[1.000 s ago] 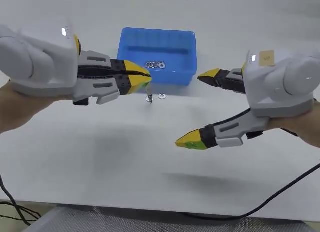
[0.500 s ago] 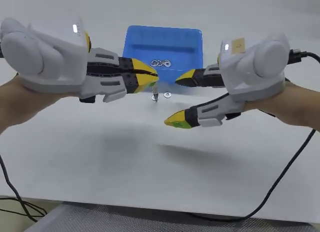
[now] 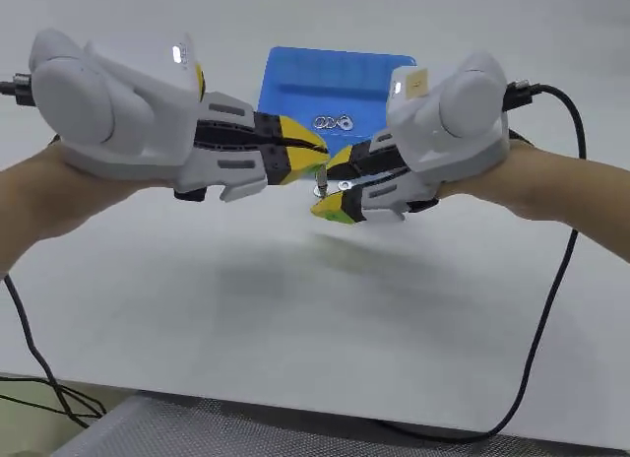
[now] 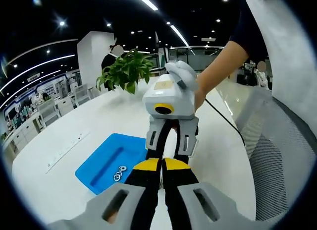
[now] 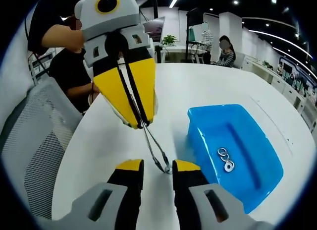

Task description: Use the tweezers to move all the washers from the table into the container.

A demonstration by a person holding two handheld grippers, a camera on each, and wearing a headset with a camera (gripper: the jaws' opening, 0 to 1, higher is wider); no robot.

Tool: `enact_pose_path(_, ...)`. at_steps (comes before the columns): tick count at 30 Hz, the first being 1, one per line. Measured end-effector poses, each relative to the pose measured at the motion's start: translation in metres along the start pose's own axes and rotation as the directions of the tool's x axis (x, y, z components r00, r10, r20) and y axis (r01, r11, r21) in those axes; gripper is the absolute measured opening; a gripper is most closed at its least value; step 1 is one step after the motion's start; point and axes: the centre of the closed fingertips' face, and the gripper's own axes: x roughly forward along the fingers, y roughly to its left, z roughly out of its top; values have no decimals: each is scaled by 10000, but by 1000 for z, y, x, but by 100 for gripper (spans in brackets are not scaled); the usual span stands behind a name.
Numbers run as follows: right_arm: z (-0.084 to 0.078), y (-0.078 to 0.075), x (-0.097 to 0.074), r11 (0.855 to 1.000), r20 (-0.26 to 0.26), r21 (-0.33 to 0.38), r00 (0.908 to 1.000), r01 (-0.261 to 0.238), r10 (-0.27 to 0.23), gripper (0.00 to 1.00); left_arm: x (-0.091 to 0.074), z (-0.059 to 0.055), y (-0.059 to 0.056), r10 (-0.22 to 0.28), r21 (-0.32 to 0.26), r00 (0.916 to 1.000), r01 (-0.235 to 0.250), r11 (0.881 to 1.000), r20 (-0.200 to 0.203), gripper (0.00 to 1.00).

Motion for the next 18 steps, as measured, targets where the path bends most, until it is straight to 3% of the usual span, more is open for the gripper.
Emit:
enact_pose_path(3, 3, -1, 0, 9999, 87, -120, 10000, -8, 9, 19, 1, 0, 0, -9, 17, 10000, 9, 10000, -5, 5)
enact_pose_path(6, -1, -1, 2, 9961, -338, -867, 9993, -184, 156, 16, 1, 0, 0, -37, 10, 10000, 37, 10000, -11, 5)
enact_pose_path(11, -1, 1, 5, 9899, -620, -1379, 9978, -338, 255, 13, 3, -1, 1, -64, 39, 10000, 64, 10000, -63, 5)
enact_pose_path(18, -2, -2, 6, 9862, -522, -1614, 9983, -357, 276, 11, 4, -2, 3, -9, 53, 10000, 9, 10000, -92, 5)
